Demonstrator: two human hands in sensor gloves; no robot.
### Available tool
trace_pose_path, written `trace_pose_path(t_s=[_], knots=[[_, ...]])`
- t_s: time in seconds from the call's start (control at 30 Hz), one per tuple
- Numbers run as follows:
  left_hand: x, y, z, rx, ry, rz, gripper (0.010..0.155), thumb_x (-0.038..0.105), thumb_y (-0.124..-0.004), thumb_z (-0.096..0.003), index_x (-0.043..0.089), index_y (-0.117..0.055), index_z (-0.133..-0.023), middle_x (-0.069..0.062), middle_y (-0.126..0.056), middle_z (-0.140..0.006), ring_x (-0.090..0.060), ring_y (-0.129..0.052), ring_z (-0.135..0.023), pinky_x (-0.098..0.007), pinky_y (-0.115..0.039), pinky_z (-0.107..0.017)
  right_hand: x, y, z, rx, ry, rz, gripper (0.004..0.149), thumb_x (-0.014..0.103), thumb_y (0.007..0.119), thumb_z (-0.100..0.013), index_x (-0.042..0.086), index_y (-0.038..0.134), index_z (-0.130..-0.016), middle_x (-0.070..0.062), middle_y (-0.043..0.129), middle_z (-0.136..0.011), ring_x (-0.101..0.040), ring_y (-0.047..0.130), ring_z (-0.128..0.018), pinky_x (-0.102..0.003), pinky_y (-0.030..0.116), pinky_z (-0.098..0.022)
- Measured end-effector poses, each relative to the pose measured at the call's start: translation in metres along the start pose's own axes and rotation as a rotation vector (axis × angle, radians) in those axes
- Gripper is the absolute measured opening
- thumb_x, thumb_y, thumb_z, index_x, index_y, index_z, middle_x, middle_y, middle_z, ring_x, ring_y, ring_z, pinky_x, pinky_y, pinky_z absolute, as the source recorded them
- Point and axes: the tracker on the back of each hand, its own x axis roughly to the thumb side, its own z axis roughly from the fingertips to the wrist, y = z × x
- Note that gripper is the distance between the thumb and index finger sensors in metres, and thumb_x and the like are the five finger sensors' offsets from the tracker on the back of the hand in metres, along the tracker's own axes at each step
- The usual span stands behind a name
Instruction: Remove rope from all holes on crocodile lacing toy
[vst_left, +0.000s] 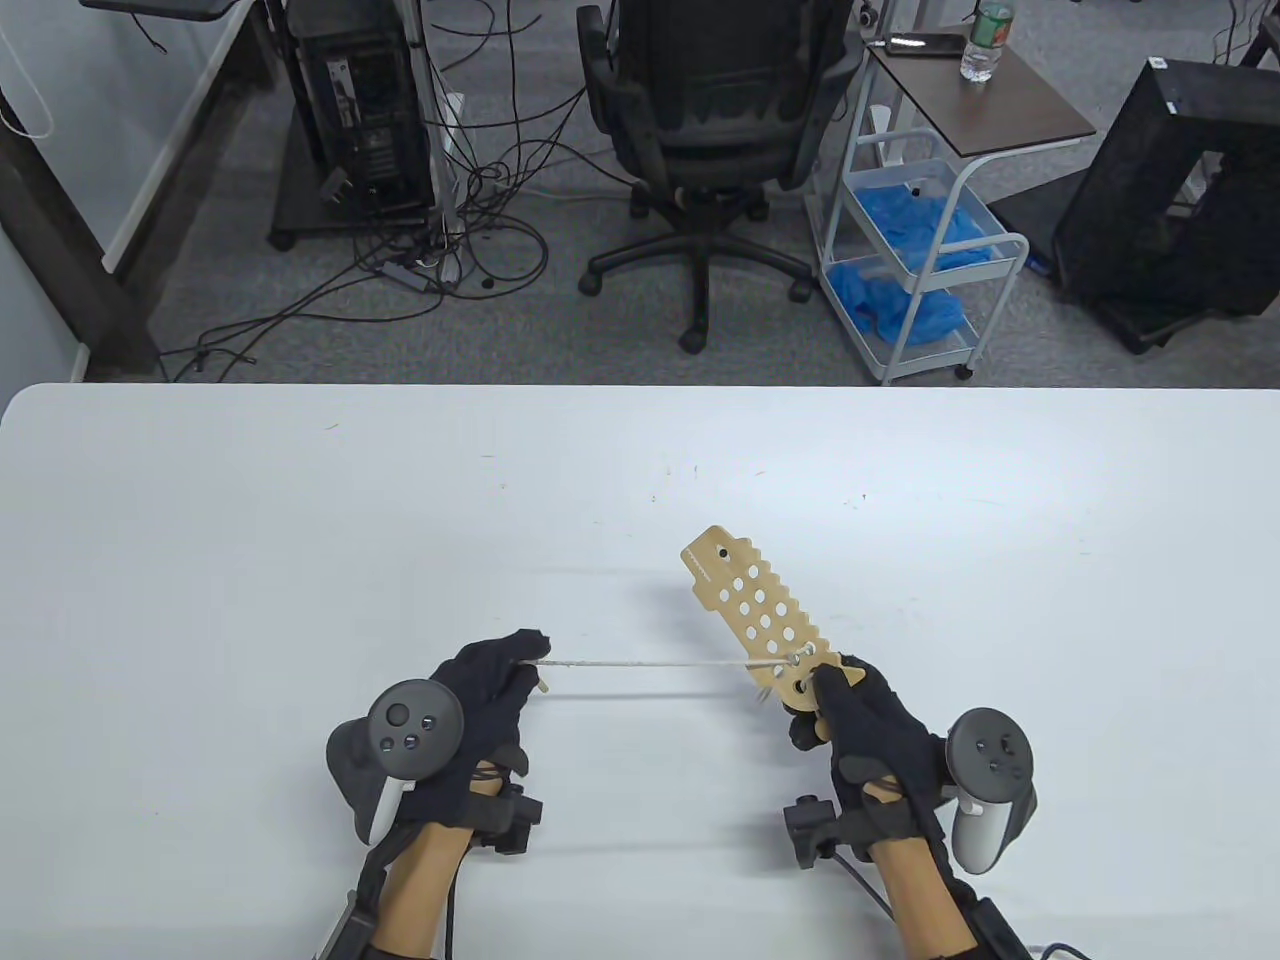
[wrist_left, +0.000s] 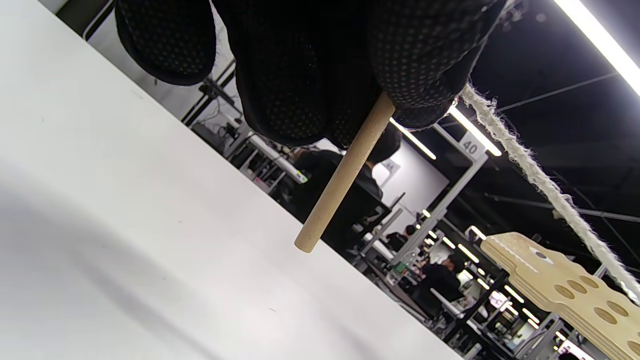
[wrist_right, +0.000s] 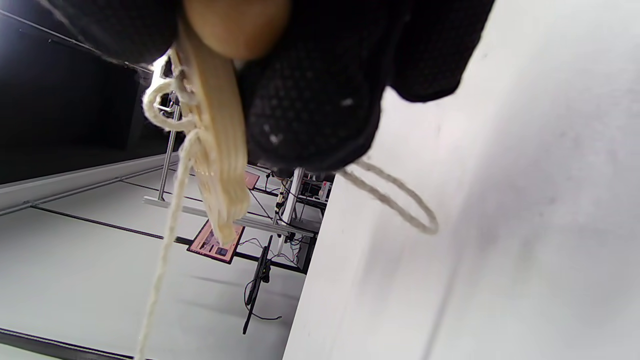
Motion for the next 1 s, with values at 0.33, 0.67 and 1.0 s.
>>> trace_pose_path(t_s=[0.33, 0.67, 1.0], knots=[[-0.010, 0.005, -0.003, 0.019, 0.041, 0.009, 0.044, 0.035, -0.084, -0.0462, 0.043, -0.087, -0.089, 0.003, -0.098, -0.085, -0.017, -0.098, -0.068, -0.053, -0.078, -0.062, -0.004, -0.007, -0.002, -0.034, 0.050, -0.054, 0.047, 0.046, 0.076, -0.048, 0.014, 0.080, -0.082, -0.010, 0.098, -0.066, -0.020, 0.103, -0.039, -0.053, 0.078, -0.054], [-0.023, 0.010, -0.007, 0.043, 0.099, 0.033, 0.044, 0.035, -0.083, -0.0465, 0.042, -0.087, -0.090, 0.003, -0.098, -0.085, -0.017, -0.098, -0.069, -0.053, -0.078, -0.061, -0.008, -0.015, -0.004, -0.060, 0.103, -0.136, 0.048, 0.046, 0.075, -0.049, 0.013, 0.080, -0.083, -0.011, 0.098, -0.066, -0.021, 0.103, -0.039, -0.053, 0.078, -0.054], [-0.029, 0.015, -0.008, 0.059, 0.139, 0.074, 0.045, 0.034, -0.083, -0.0474, 0.038, -0.084, -0.092, 0.003, -0.096, -0.086, -0.017, -0.097, -0.069, -0.053, -0.078, -0.061, -0.013, -0.022, -0.006, -0.089, 0.157, -0.208, 0.048, 0.046, 0.075, -0.049, 0.013, 0.079, -0.083, -0.010, 0.098, -0.067, -0.020, 0.103, -0.040, -0.053, 0.078, -0.054]])
